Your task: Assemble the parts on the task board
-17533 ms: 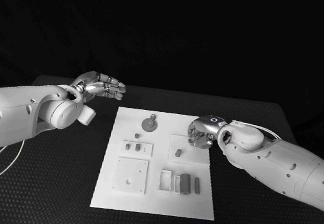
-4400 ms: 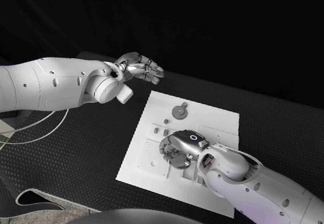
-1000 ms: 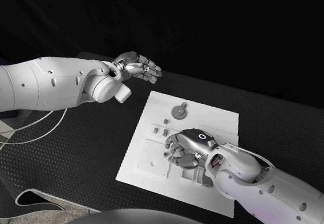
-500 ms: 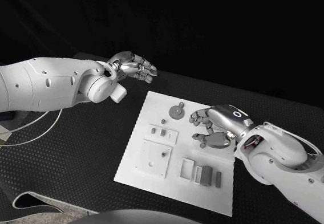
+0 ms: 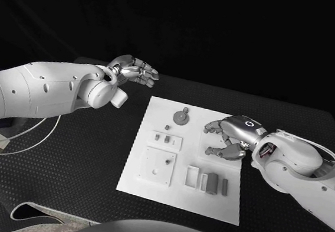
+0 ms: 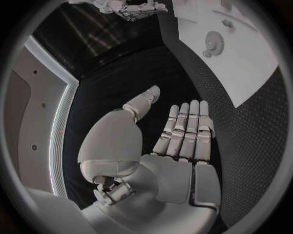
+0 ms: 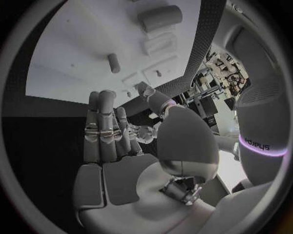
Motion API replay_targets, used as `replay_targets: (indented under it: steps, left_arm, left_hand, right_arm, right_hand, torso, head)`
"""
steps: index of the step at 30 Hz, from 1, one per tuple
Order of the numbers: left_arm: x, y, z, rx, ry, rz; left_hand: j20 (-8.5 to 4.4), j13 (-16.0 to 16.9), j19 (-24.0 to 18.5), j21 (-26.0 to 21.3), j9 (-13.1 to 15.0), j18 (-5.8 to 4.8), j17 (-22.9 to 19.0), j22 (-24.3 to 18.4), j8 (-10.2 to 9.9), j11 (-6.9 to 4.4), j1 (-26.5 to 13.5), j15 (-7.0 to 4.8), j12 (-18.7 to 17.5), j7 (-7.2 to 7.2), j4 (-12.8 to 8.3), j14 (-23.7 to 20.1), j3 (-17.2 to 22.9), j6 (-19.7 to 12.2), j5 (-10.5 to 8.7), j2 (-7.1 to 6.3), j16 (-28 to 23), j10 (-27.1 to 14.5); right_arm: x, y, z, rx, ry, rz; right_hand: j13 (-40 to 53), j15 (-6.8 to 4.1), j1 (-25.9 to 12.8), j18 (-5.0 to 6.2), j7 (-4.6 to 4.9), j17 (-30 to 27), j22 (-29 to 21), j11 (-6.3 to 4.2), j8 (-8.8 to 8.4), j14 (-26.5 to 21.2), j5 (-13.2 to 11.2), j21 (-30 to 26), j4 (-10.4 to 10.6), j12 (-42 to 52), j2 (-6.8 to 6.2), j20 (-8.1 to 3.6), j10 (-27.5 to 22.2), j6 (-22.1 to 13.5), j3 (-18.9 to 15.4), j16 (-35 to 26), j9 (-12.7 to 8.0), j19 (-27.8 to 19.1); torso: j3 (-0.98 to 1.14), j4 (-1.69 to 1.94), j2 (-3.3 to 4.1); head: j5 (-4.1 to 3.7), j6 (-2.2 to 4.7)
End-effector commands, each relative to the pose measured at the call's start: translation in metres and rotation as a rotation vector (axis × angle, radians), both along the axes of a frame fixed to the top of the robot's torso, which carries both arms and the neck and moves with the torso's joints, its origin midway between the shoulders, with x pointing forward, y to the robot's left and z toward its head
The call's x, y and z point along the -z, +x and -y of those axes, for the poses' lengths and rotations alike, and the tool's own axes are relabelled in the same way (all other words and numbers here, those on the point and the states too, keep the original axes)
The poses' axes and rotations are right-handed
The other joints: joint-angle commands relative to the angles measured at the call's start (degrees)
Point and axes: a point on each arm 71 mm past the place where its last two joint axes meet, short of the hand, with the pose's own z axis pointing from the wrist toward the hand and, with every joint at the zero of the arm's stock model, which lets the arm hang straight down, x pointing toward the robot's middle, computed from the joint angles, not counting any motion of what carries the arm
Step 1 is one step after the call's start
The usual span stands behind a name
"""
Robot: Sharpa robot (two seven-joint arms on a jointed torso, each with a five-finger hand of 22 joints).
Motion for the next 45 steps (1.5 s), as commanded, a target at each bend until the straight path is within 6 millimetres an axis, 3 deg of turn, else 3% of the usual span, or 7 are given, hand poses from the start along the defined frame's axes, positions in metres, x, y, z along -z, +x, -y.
replay_targets:
  steps: [1, 3, 4, 7, 17, 27, 45]
  left_arm:
    - [-0.001, 0.000, 0.003, 0.017, -0.006, 0.010]
    - [-0.001, 0.001, 0.003, 0.017, -0.006, 0.010]
    - [-0.001, 0.001, 0.003, 0.017, -0.006, 0.011]
    - [-0.001, 0.001, 0.003, 0.017, -0.006, 0.011]
    - [-0.001, 0.001, 0.004, 0.019, -0.007, 0.010]
    - [-0.001, 0.001, 0.004, 0.020, -0.007, 0.010]
    - [-0.001, 0.002, 0.003, 0.017, -0.006, 0.010]
  left_hand:
    - [0.28, -0.1, 0.0, 0.4, -0.1, 0.53, 0.1, -0.1, 0.4, 0.15, 0.6, 0.07, 0.1, 1.16, 0.0, 0.2, -0.4, -0.4, -0.15, -0.15, -0.4, 0.1]
    - [0.28, -0.1, 0.0, 0.4, -0.1, 0.53, 0.1, -0.1, 0.4, 0.15, 0.6, 0.07, 0.1, 1.16, 0.0, 0.2, -0.4, -0.4, -0.15, -0.14, -0.4, 0.1]
    - [0.28, -0.1, 0.0, 0.4, -0.1, 0.53, 0.1, -0.1, 0.4, 0.16, 0.6, 0.07, 0.1, 1.16, 0.1, 0.2, -0.4, -0.4, -0.15, -0.14, -0.4, 0.1]
    - [0.28, -0.1, 0.0, 0.4, -0.1, 0.53, 0.1, -0.1, 0.4, 0.16, 0.6, 0.07, 0.1, 1.16, 0.1, 0.2, -0.4, -0.4, -0.15, -0.13, -0.4, 0.1]
    - [0.29, -0.1, 0.0, 0.4, -0.1, 0.52, 0.1, -0.1, 0.4, 0.16, 0.5, 0.07, 0.1, 1.17, 0.1, 0.2, -0.4, -0.4, -0.16, -0.09, -0.4, 0.1]
    - [0.29, -0.1, 0.0, 0.4, -0.1, 0.51, 0.1, -0.1, 0.4, 0.16, 0.5, 0.07, 0.1, 1.18, 0.1, 0.2, -0.4, -0.5, -0.16, -0.06, -0.4, 0.1]
    - [0.28, -0.2, 0.0, 0.4, -0.1, 0.51, 0.2, -0.2, 0.4, 0.16, 0.5, 0.06, 0.1, 1.17, 0.2, 0.2, -0.4, -0.5, -0.16, -0.05, -0.5, 0.1]
  right_arm:
    - [0.007, 0.001, 0.001, -0.007, -0.078, -0.003]
    - [0.011, 0.003, 0.001, -0.006, -0.082, 0.001]
    - [0.014, 0.004, 0.001, -0.003, -0.089, 0.004]
    - [0.021, 0.004, 0.003, 0.001, -0.102, 0.000]
    - [0.034, 0.009, 0.004, 0.020, -0.108, 0.017]
    - [0.042, 0.005, 0.000, 0.005, -0.112, -0.002]
    - [0.045, 0.002, -0.007, -0.006, -0.098, -0.009]
  right_hand:
    - [-0.2, 0.37, 0.0, 0.79, 0.03, 0.4, 0.2, -0.06, 0.15, 0.3, 0.2, 0.4, 0.5, 0.1, -0.49, -0.17, -0.4, -0.4, -0.1, 0.8, 0.2, 0.6]
    - [-0.2, 0.27, 0.2, 0.79, 0.55, 0.7, 0.5, -0.16, 0.49, 0.6, 0.2, 0.8, 0.7, 0.3, -0.24, -0.44, -0.1, 0.0, -0.1, 1.6, 0.4, 1.1]
    - [-0.1, 0.03, 0.5, 0.79, 1.46, 1.0, 0.8, -0.41, 1.05, 1.1, 0.2, 1.2, 0.5, 0.7, 0.27, -0.78, 0.8, 0.7, -0.3, 2.5, 0.7, 1.7]
    - [0.0, -0.27, 0.9, 0.79, 1.79, 1.4, 1.1, -0.74, 1.48, 1.5, 0.2, 1.5, -0.1, 1.2, 0.94, -1.10, 1.9, 1.2, -0.6, 3.5, 0.8, 2.3]
    - [0.5, -1.85, 1.4, 0.79, 3.58, 1.9, 2.2, -2.36, 3.62, 2.5, 0.2, 2.4, -3.7, 3.3, 5.13, -1.93, 7.5, 5.2, -2.1, 6.2, 1.1, 3.8]
    - [0.9, -3.40, 1.0, 0.79, 2.33, 2.3, 3.4, -4.01, 5.10, 4.1, 0.2, 3.5, -4.0, 4.8, 8.33, -2.75, 12.9, 9.0, -2.9, 9.1, 1.0, 5.6]
    - [1.3, -4.23, 1.0, 0.79, 1.90, 2.3, 3.7, -4.88, 5.22, 3.8, 0.2, 3.8, -4.1, 5.2, 9.44, -3.15, 15.5, 10.1, -2.8, 10.6, 0.7, 5.9]
  torso:
    - [-0.07, 0.12, 0.00]
    - [-0.07, 0.13, -0.01]
    - [-0.06, 0.15, -0.01]
    - [-0.06, 0.22, 0.01]
    - [-0.15, 0.32, -0.02]
    - [-0.18, 0.11, -0.01]
    - [-0.16, 0.11, -0.02]
  head:
    - [-0.17, 0.03]
    - [-0.21, 0.05]
    - [-0.24, 0.04]
    - [-0.27, 0.00]
    - [-0.12, -0.15]
    - [-0.01, -0.39]
    - [-0.05, -0.66]
